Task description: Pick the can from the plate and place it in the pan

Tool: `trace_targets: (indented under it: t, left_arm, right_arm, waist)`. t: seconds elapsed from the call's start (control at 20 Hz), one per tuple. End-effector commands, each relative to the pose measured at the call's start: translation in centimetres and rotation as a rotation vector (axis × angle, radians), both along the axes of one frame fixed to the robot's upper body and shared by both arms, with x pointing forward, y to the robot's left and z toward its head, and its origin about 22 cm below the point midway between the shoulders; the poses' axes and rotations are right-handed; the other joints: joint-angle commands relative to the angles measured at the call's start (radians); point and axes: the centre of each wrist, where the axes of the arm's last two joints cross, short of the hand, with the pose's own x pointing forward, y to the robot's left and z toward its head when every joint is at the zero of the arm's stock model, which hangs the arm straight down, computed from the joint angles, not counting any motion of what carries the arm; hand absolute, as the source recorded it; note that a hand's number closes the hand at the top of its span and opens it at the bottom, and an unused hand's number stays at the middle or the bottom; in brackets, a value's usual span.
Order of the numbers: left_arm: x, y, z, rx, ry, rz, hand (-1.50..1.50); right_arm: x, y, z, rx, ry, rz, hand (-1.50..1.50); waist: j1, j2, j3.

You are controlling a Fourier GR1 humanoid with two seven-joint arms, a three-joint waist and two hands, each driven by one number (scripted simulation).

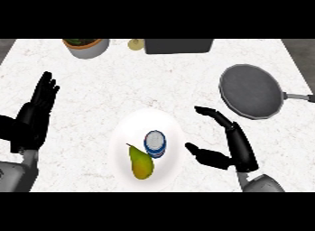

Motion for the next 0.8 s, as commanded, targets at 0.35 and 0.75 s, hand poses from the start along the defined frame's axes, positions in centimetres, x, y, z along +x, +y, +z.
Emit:
trace_targets:
  t: [0.35, 0.75]
  left_arm:
    - [0.6, 0.5, 0.8, -0.003, 0.018, -0.007, 0.00]
    - [2.8, -1.5, 1.1, -0.003, 0.008, -0.045, 0.00]
  right_arm:
    - [-5.2, -4.2, 9.6, -0.481, -0.011, 0.019, -1.50]
    - [-4.1, -0.4, 19.0, -0.590, 0.051, -0.017, -1.50]
  waist:
    - [0.015, -0.003, -0.006]
    - [0.041, 0.009, -0.003]
